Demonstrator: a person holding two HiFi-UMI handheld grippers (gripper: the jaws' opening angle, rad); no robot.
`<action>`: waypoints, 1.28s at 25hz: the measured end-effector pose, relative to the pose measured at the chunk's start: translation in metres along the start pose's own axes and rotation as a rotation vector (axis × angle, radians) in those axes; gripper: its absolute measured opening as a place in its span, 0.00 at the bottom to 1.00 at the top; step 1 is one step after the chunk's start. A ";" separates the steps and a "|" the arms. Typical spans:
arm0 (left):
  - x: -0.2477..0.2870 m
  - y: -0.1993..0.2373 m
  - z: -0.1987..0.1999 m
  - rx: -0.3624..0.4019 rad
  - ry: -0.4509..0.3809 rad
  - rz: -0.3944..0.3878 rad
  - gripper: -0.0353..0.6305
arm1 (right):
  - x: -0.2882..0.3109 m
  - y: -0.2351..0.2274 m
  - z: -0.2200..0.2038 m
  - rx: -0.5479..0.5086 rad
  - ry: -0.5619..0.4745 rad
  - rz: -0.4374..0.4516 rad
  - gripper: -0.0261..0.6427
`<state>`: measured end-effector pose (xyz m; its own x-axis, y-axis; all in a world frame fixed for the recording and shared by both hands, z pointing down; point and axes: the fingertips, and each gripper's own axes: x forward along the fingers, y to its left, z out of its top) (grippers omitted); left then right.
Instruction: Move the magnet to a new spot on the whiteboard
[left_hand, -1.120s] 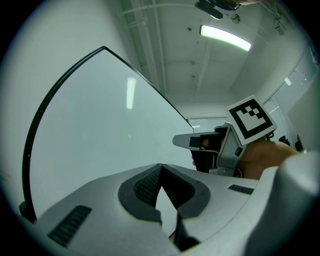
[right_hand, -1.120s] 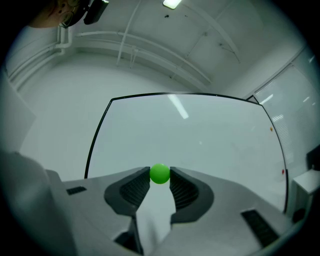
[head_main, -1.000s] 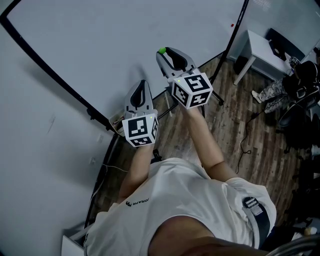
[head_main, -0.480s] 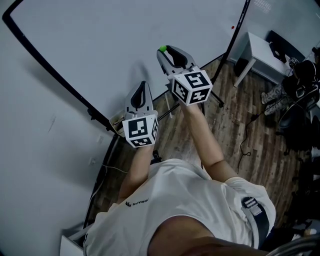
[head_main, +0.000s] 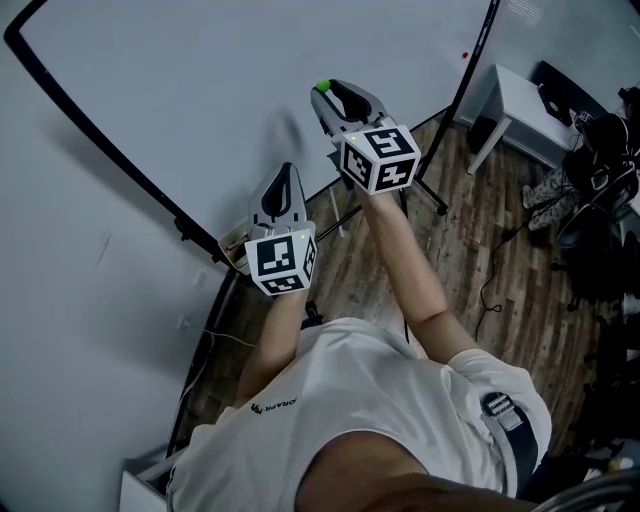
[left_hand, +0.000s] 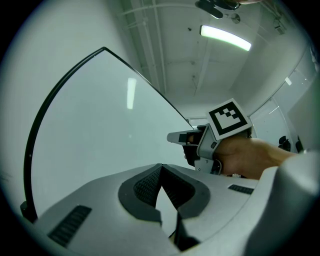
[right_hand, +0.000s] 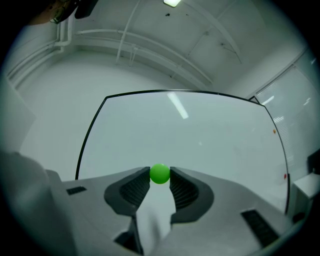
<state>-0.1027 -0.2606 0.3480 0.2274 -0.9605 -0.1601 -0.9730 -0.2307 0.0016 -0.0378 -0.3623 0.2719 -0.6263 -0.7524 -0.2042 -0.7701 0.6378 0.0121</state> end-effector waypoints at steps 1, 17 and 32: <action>0.000 -0.001 0.000 0.001 0.000 0.000 0.06 | 0.002 -0.001 0.000 0.000 0.001 -0.001 0.24; 0.000 0.008 0.002 0.012 0.001 0.013 0.06 | 0.036 -0.018 -0.011 -0.009 0.043 -0.016 0.24; 0.002 0.010 0.000 0.013 0.002 0.016 0.06 | 0.051 -0.025 -0.013 -0.005 0.056 -0.012 0.24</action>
<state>-0.1122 -0.2649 0.3476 0.2116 -0.9644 -0.1586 -0.9770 -0.2130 -0.0082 -0.0520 -0.4183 0.2738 -0.6226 -0.7682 -0.1493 -0.7782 0.6278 0.0152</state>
